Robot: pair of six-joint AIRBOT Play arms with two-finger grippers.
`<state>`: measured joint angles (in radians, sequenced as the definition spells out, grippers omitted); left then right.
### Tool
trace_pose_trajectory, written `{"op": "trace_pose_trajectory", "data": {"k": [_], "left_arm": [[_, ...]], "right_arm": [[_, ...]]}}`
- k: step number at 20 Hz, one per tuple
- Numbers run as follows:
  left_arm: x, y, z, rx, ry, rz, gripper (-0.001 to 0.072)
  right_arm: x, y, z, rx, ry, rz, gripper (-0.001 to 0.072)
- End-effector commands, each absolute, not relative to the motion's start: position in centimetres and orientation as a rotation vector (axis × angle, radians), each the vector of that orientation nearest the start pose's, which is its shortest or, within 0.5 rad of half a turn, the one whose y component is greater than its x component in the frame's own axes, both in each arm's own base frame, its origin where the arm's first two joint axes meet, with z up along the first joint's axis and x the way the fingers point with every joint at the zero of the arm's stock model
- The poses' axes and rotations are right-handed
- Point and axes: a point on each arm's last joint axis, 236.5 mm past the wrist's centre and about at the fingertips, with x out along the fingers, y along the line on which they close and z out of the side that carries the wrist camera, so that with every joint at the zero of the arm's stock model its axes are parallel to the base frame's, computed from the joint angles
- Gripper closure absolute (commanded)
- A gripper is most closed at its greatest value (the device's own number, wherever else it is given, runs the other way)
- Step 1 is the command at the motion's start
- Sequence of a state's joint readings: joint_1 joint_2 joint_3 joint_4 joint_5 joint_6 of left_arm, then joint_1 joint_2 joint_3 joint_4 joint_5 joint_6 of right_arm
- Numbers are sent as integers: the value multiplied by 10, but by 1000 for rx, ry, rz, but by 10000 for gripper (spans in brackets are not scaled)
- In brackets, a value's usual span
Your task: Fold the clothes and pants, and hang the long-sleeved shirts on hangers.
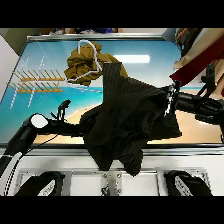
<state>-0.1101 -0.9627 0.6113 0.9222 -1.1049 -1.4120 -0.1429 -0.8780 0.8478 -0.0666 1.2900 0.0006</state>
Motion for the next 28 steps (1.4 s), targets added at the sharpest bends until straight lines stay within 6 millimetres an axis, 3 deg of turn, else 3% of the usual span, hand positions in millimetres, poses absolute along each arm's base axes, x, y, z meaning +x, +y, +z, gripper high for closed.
{"op": "trace_pose_trajectory", "data": {"k": [1, 5, 8, 13, 20, 24, 28], "left_arm": [[258, -126, -29, -532, 1353, -358, 690], [285, -96, 5, -557, 1247, -313, 691], [298, -77, 16, -450, 1272, -292, 691], [329, -54, 47, -319, 1264, -273, 690], [348, -35, 87, -202, 1276, -261, 690], [377, -10, 127, -102, 1185, -190, 690], [404, -8, 171, -61, 1106, -208, 690]], "right_arm": [[290, 187, 247, 48, 101, 1141, 694], [256, 196, 266, 87, 112, 1197, 694], [237, 200, 268, 64, 132, 1219, 694], [232, 194, 242, -30, 241, 1170, 694], [232, 192, 238, -50, 253, 1160, 694], [218, 197, 235, -23, 297, 1210, 694], [197, 201, 231, 12, 364, 1283, 694]]}}
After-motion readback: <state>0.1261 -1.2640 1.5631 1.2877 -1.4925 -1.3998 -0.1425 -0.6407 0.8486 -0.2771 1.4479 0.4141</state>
